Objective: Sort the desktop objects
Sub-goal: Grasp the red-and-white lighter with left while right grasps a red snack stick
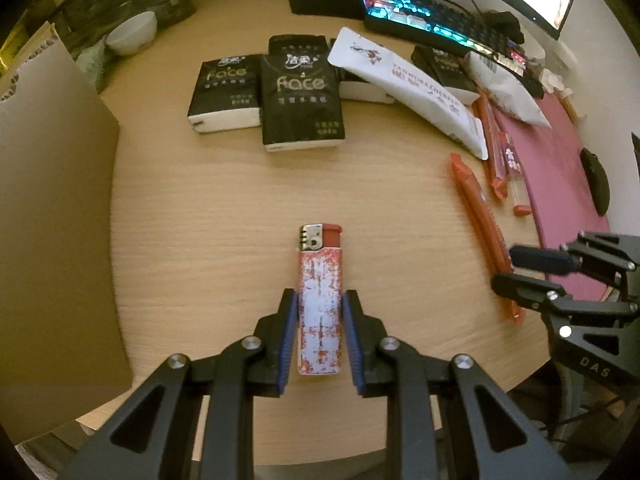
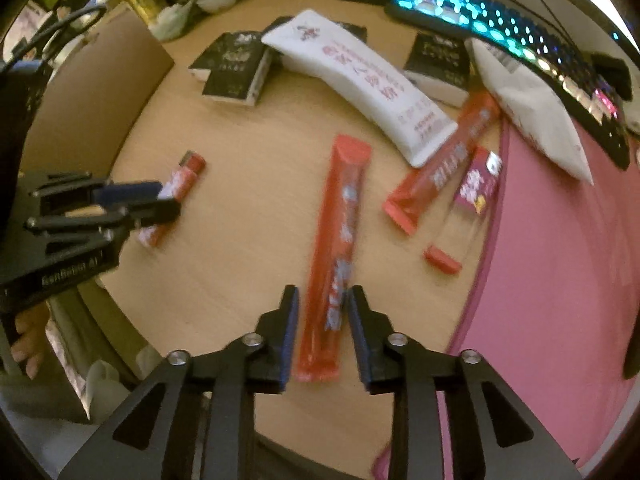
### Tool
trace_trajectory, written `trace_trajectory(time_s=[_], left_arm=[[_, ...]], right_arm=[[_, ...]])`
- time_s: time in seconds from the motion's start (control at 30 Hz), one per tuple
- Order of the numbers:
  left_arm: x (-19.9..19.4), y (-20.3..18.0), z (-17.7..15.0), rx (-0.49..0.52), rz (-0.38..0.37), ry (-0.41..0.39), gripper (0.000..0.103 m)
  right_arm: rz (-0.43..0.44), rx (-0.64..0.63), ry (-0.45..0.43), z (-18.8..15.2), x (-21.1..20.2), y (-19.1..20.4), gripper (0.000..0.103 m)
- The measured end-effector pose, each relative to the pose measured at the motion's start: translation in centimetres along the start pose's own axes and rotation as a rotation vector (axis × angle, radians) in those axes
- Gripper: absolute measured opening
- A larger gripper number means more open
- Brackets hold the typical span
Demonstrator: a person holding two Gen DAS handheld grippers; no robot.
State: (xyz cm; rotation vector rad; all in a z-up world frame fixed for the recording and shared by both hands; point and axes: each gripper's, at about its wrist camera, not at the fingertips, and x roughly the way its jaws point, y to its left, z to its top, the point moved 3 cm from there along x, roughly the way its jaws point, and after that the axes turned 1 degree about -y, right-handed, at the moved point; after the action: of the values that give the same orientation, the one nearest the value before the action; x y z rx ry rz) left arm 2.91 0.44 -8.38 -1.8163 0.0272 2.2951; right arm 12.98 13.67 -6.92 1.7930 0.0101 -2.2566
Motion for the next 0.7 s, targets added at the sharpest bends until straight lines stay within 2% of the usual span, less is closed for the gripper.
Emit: trace_trajectory(time_s=[0.23,0.5,0.63,0.7], left_arm=[[0.0,-0.1,0.0,0.004,0.014,-0.002,0.025],[-0.1,-0.2,-0.2,0.019,0.039,-0.006,0.025],[0.0,-0.6,-0.3,0.038,0.058,-0.004,0.025],[0.0,-0.7,-0.3,0.041,0.062,-0.005,0.024]], right_arm=[[0.006,0.021,-0.023,1.9,0.1,-0.5,0.035],[0.014,0.018,-0.017,2.5,0.5,-0.7,0.034],[-0.020,-0.002,-0.017,2.5,0.7,-0.5,0.019],[-0.028,-0.006,-0.016,2.5,0.8,-0.5,0.018]])
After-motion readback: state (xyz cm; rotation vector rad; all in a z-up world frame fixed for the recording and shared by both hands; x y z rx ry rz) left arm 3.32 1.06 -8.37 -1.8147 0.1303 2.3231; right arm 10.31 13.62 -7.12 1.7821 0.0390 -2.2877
